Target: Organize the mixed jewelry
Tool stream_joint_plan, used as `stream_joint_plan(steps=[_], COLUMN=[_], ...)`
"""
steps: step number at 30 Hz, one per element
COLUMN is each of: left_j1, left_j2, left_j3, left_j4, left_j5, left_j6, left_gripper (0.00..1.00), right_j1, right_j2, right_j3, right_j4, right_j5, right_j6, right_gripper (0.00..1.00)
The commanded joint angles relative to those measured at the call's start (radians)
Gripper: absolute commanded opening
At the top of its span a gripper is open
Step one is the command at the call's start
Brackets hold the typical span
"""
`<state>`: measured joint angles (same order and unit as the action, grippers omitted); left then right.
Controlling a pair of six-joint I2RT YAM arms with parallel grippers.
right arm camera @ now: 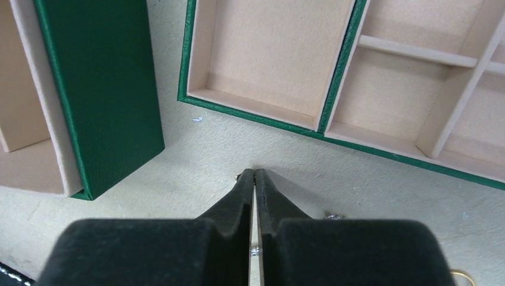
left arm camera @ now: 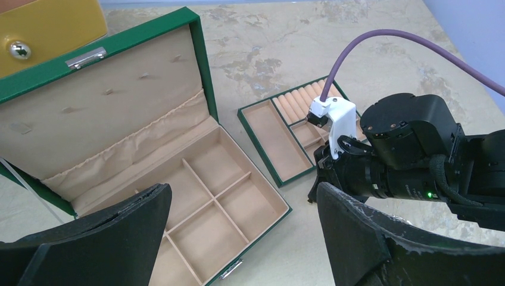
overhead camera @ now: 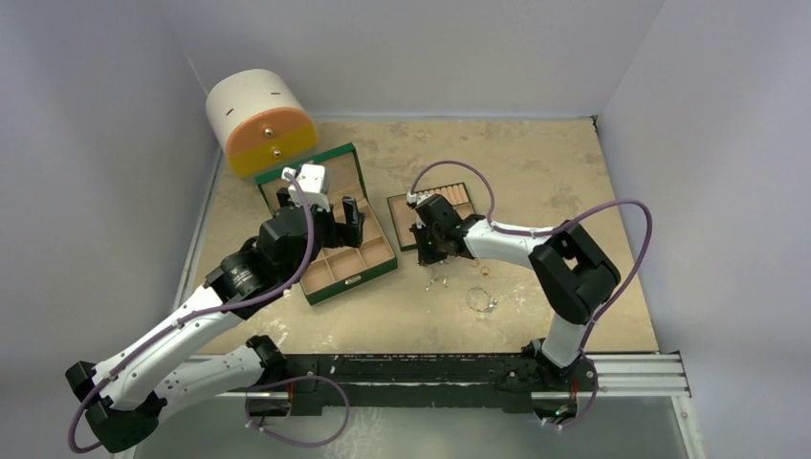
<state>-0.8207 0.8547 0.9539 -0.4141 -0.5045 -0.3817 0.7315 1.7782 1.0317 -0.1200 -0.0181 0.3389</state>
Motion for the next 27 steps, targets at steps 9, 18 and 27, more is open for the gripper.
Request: stream_joint_plan(steps=[9,18,27], left_j1=[0.001,0.001,0.002], left_j2=[-0.004,-0.006,-0.005], left_j3=[0.046,0.046,0.048], left_j4=[0.016,0.016,0.014], left_j5=[-0.005,-0.006,-0.009], left_j6=[0.004,0.004,0.004], left_gripper=[0.92,0.92,0.91], right_j1=[0.009,0.009,-0.002], right_j2=[-0.049,-0.165,-0.320], right_j3=[0.009,0.011,0.037], right_j4=[0.005,-0.018,-0.078], right_j5=[0.011,0.076,0.222], right_j6=[-0.005,0.003,-0.052], right_gripper=[0.00,0.00,0.00])
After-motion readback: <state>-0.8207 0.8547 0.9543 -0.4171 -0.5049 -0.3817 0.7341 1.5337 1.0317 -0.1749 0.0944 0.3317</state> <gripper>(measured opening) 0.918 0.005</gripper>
